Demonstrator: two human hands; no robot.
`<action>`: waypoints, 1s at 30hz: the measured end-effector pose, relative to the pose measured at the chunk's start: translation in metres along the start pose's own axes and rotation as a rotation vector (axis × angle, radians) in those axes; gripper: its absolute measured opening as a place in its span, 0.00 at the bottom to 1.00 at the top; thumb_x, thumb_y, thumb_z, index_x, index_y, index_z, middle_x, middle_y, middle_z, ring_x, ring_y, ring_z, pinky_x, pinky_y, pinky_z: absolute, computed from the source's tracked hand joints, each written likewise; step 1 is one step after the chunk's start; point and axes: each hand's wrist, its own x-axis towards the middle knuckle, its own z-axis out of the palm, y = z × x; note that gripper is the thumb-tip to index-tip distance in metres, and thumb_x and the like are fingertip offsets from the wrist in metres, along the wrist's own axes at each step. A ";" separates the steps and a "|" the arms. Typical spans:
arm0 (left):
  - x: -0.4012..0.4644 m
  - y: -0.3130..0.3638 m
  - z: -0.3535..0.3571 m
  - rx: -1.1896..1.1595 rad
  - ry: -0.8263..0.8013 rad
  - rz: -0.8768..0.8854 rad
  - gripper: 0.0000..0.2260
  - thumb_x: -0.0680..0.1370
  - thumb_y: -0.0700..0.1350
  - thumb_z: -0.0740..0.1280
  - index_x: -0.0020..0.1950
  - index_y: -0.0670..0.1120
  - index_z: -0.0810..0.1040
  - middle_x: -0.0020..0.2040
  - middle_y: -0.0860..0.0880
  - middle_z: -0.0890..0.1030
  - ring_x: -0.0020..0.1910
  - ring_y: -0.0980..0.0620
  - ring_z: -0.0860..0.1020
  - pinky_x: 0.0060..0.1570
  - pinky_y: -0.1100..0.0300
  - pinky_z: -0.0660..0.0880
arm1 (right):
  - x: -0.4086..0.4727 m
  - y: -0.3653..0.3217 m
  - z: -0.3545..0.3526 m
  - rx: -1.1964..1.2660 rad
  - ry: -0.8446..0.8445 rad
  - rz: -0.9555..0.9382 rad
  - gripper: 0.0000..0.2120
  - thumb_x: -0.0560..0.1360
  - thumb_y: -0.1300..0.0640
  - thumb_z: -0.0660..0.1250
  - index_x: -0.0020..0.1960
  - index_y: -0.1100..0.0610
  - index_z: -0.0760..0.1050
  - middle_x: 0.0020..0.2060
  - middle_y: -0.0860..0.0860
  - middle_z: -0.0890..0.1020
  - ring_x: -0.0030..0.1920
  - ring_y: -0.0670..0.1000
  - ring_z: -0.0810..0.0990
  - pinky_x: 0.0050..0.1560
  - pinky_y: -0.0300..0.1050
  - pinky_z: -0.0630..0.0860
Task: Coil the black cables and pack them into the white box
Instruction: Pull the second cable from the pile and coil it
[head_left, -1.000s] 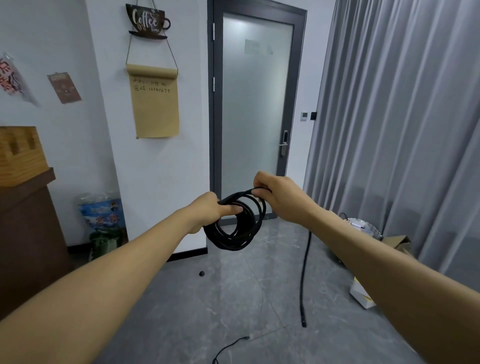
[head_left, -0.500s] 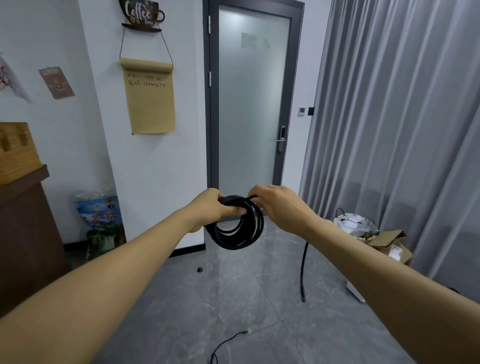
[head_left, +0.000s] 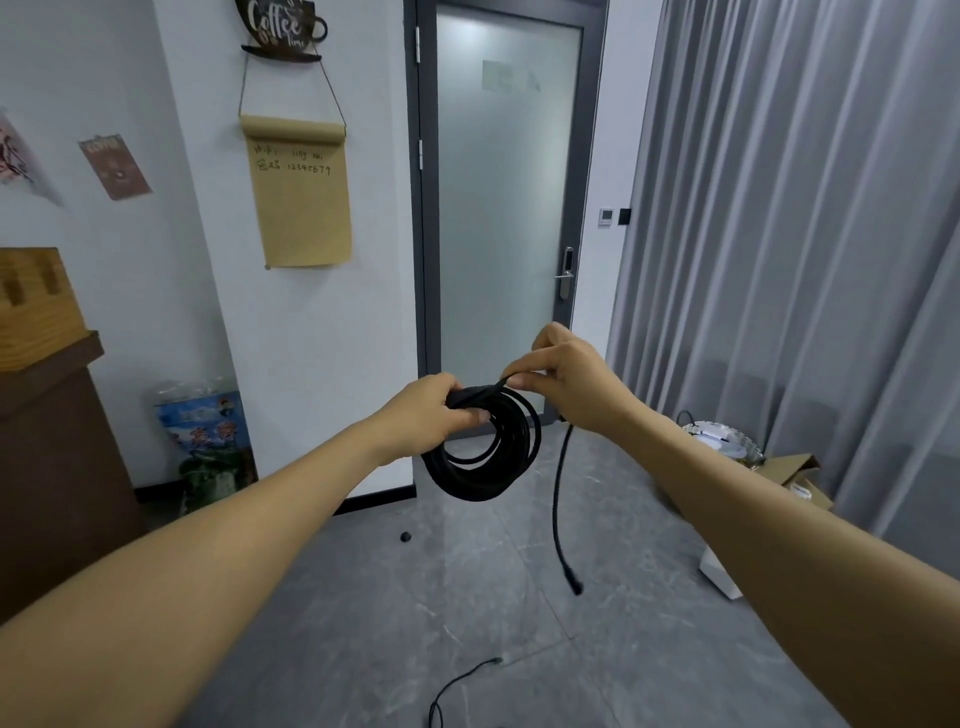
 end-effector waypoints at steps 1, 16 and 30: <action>0.000 -0.001 -0.001 -0.004 -0.001 -0.002 0.14 0.76 0.50 0.69 0.53 0.41 0.73 0.38 0.49 0.72 0.36 0.51 0.70 0.38 0.58 0.67 | 0.000 -0.002 0.000 0.007 -0.021 -0.001 0.09 0.75 0.56 0.68 0.53 0.55 0.83 0.40 0.45 0.68 0.41 0.44 0.69 0.48 0.38 0.65; 0.002 0.011 -0.016 -0.151 0.099 0.057 0.02 0.78 0.40 0.63 0.49 0.45 0.72 0.37 0.47 0.72 0.37 0.48 0.71 0.39 0.54 0.69 | 0.014 -0.031 0.006 0.101 -0.181 0.280 0.06 0.75 0.59 0.66 0.42 0.61 0.74 0.28 0.49 0.72 0.29 0.48 0.70 0.32 0.39 0.69; -0.002 0.022 -0.016 -0.226 0.013 0.087 0.05 0.79 0.43 0.63 0.51 0.42 0.70 0.37 0.47 0.80 0.28 0.60 0.79 0.32 0.64 0.73 | 0.006 -0.024 0.017 0.915 -0.094 0.470 0.04 0.75 0.67 0.65 0.47 0.64 0.78 0.36 0.55 0.79 0.36 0.50 0.77 0.40 0.40 0.75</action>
